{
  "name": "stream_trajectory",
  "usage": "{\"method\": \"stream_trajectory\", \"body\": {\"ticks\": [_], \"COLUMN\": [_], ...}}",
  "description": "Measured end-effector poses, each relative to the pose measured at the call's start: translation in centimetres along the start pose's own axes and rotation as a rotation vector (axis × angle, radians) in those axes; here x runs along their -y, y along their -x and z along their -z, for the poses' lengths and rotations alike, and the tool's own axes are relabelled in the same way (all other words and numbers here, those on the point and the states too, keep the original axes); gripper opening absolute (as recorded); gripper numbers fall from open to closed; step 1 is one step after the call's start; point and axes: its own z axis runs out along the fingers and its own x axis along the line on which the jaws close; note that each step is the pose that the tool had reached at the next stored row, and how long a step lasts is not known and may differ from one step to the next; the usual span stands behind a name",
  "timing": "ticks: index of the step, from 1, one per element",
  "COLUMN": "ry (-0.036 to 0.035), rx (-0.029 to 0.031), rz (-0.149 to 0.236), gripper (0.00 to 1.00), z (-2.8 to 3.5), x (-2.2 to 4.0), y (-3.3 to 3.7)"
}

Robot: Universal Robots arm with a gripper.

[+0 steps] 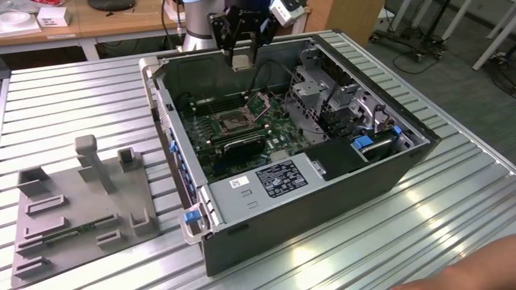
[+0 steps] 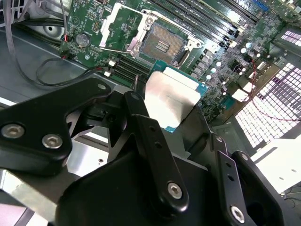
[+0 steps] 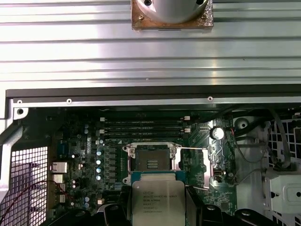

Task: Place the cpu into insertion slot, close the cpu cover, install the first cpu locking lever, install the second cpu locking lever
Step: 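Place the cpu into insertion slot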

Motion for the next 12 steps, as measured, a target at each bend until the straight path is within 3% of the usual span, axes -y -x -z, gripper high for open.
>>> {"method": "stream_trajectory", "body": {"ticks": [6,12], "ry": [0.0002,0.0046], "rx": [0.0,-0.0001], "rz": [0.0,0.0], "gripper": [0.54,0.54], "z": [-0.14,-0.71], "x": [0.02,0.08], "y": [-0.13,-0.2]}}
